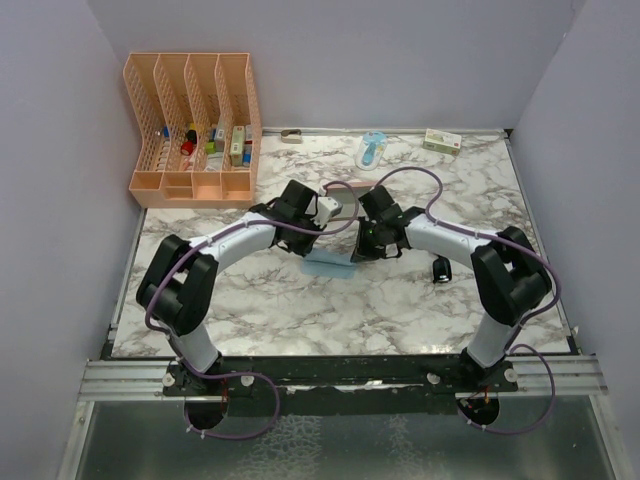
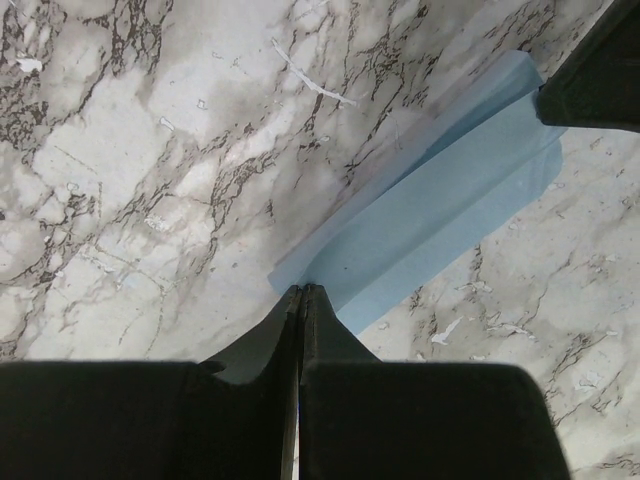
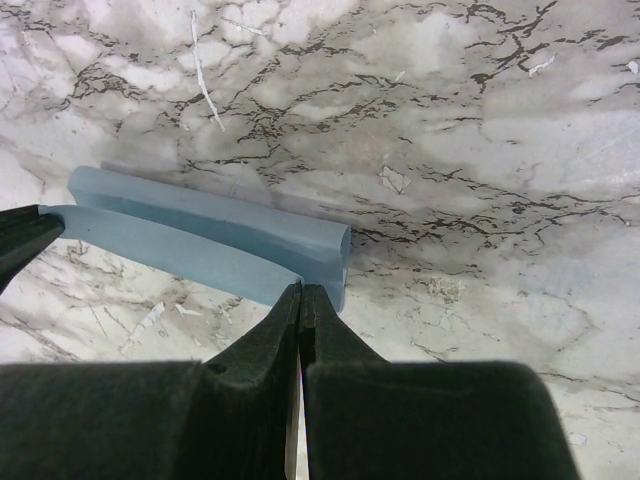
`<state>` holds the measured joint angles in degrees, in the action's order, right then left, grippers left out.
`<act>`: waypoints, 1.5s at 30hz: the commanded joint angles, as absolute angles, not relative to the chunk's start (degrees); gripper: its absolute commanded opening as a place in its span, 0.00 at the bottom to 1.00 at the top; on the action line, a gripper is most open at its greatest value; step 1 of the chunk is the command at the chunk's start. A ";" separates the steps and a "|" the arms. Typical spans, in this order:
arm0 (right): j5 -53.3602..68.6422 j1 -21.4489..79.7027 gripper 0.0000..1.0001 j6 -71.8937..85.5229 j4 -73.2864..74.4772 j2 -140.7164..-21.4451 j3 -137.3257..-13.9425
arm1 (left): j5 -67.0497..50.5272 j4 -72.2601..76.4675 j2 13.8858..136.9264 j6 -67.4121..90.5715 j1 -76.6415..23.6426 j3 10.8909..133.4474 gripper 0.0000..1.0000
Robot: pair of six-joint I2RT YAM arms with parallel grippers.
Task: Organize the sunglasses
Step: Fold the glasses cleaning cloth at the center of the board.
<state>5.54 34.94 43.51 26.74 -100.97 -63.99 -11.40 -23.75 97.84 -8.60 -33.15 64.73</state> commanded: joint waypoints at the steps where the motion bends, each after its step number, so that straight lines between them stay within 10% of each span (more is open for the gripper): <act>1: 6.41 35.55 0.01 44.12 24.62 -98.68 -63.25 | -12.72 -22.18 95.08 -9.78 -33.70 64.11 0.00; 12: 7.51 35.68 0.02 44.20 24.41 -99.83 -63.29 | -12.29 -20.67 94.13 -11.87 -35.36 61.39 0.00; 24: 8.00 35.68 0.28 44.71 23.87 -99.04 -62.03 | -10.72 -19.04 93.48 -13.84 -35.86 59.19 0.00; 45: 9.25 35.68 0.04 45.39 24.00 -99.03 -63.55 | -5.95 -13.12 89.17 -20.12 -38.20 51.15 0.00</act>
<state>8.16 35.31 44.95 25.32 -100.57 -62.39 -8.47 -15.53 91.57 -17.76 -37.47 52.47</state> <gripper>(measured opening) 0.096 0.009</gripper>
